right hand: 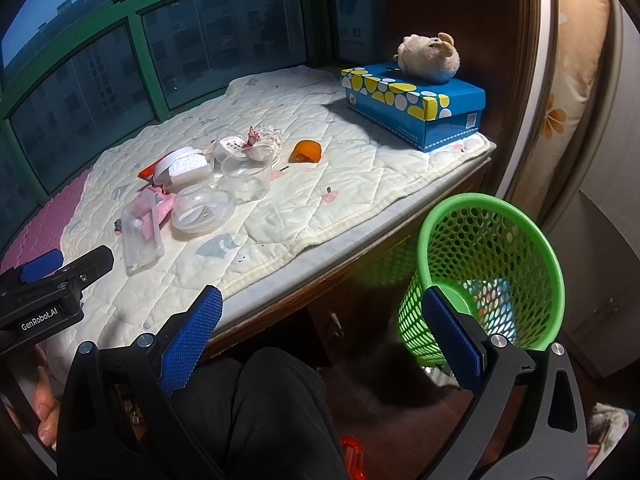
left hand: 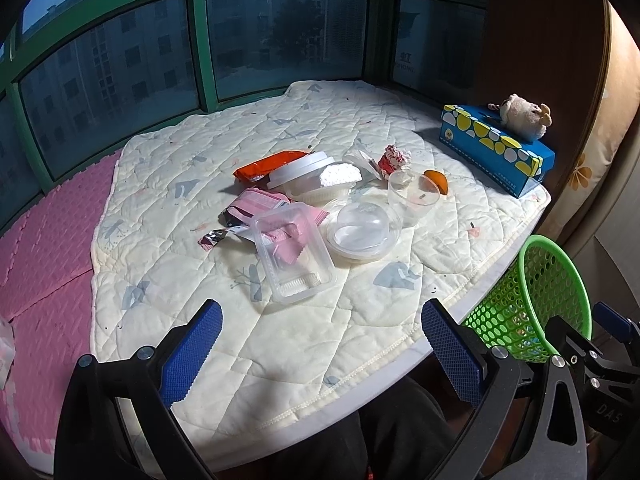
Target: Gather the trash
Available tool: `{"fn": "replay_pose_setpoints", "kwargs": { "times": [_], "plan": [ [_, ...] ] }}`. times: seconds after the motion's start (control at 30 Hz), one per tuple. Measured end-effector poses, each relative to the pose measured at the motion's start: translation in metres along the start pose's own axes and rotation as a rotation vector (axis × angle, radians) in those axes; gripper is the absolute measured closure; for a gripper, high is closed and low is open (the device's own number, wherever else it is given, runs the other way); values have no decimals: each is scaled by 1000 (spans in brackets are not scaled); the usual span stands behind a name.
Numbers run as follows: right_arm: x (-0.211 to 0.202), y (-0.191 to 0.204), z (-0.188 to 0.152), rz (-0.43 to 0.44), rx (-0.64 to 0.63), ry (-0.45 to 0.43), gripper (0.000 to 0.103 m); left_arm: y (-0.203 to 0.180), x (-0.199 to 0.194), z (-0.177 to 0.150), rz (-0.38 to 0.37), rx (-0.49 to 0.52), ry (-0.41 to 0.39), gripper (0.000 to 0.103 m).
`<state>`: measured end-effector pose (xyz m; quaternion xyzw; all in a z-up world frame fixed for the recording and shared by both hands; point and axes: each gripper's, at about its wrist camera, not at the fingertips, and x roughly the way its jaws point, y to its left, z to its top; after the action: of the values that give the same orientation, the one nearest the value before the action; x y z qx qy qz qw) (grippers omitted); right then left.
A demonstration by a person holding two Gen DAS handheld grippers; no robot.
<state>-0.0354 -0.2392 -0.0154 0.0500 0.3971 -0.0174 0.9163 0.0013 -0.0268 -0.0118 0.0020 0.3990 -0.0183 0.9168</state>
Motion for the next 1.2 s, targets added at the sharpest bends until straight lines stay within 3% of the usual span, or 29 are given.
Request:
{"fn": "replay_pose_setpoints", "kwargs": {
  "times": [1.2],
  "plan": [
    [35,7,27,34,-59,41,5,22,24,23,29,-28,39,6]
  ]
}}
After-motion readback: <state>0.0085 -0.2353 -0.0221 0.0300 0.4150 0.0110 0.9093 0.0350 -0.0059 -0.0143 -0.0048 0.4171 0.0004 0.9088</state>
